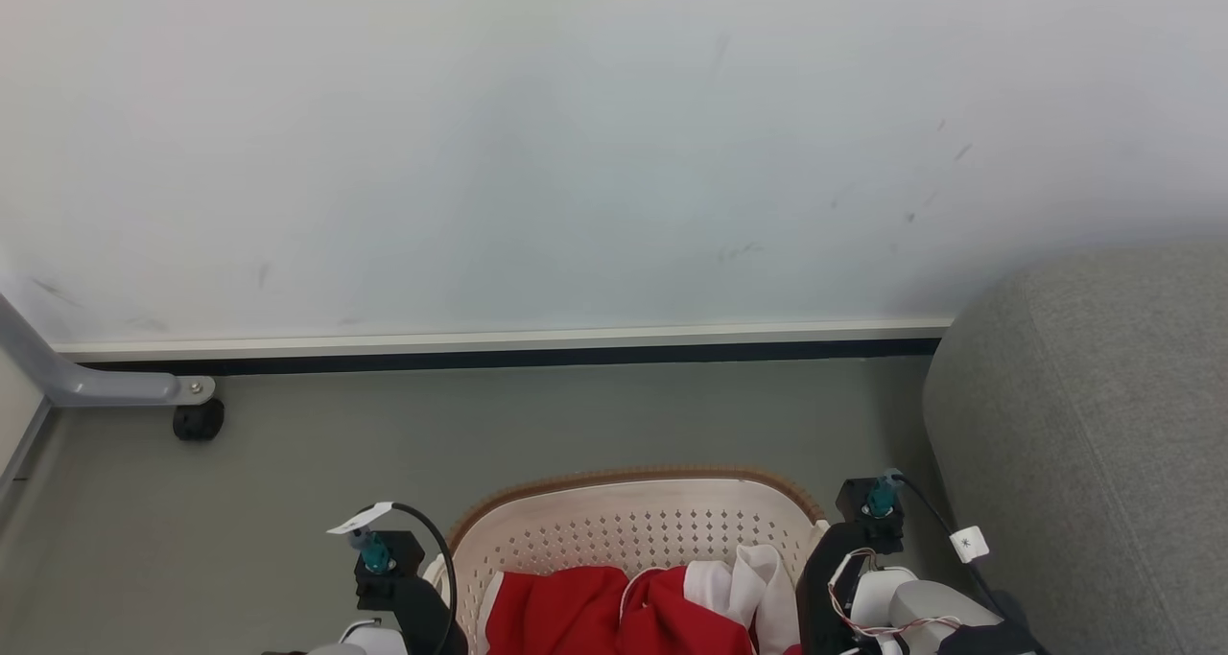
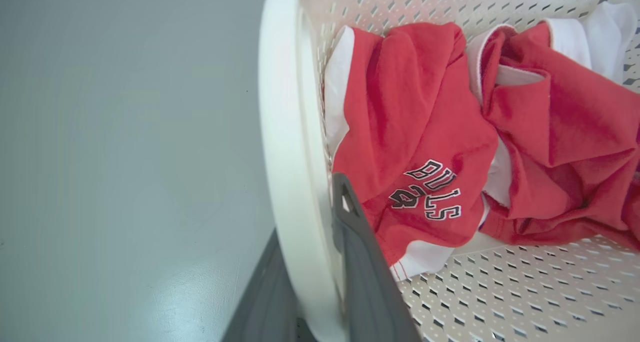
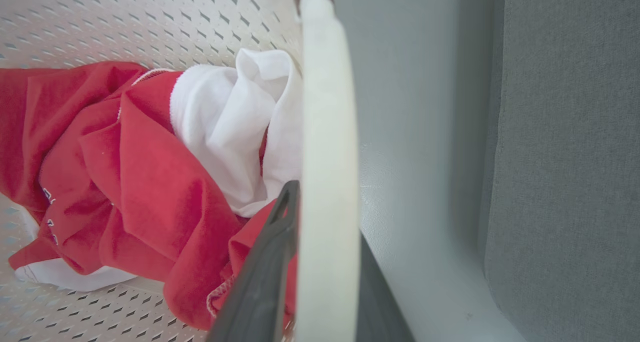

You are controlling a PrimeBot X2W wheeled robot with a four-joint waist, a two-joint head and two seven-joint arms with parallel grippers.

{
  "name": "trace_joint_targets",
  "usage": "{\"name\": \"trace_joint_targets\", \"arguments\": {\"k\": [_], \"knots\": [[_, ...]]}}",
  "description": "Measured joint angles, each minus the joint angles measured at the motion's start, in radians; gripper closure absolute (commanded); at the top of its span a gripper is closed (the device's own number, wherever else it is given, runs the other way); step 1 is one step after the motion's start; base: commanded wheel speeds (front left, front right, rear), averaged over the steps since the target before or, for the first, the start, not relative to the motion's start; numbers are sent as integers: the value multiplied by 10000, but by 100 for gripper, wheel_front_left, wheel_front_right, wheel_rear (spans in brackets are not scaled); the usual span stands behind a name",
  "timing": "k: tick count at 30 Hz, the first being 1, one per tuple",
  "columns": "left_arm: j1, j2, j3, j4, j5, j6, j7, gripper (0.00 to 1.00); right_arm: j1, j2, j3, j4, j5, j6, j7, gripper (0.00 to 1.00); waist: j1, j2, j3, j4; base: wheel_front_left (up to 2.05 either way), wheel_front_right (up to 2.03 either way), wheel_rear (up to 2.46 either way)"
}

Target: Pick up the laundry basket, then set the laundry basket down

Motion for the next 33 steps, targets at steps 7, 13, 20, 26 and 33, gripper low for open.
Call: {"name": "trace_joint_targets", "arguments": {"k": [7, 13, 20, 26, 33], "knots": [[10, 17, -23, 0, -40, 0, -8, 100, 0, 0, 107, 2, 130, 0, -48, 100, 0, 0, -79, -10, 0, 0, 0], [34, 19, -44, 0, -73, 0, -12, 100, 7, 0, 213, 50, 236, 0, -77, 100, 0, 0, -154, -26, 0, 0, 0], [91, 13, -54, 0, -130, 0, -75, 100, 14, 0, 311, 144, 426, 0, -121, 100, 0, 0, -208, -59, 0, 0, 0], [101, 10, -65, 0, -186, 0, -104, 100, 16, 0, 360, 207, 443, 0, -163, 100, 1, 0, -236, -66, 0, 0, 0], [103, 6, -92, 2, -190, 0, -111, 100, 16, 0, 460, 221, 527, 0, -176, 100, 2, 0, -254, -62, 0, 0, 0]]}}
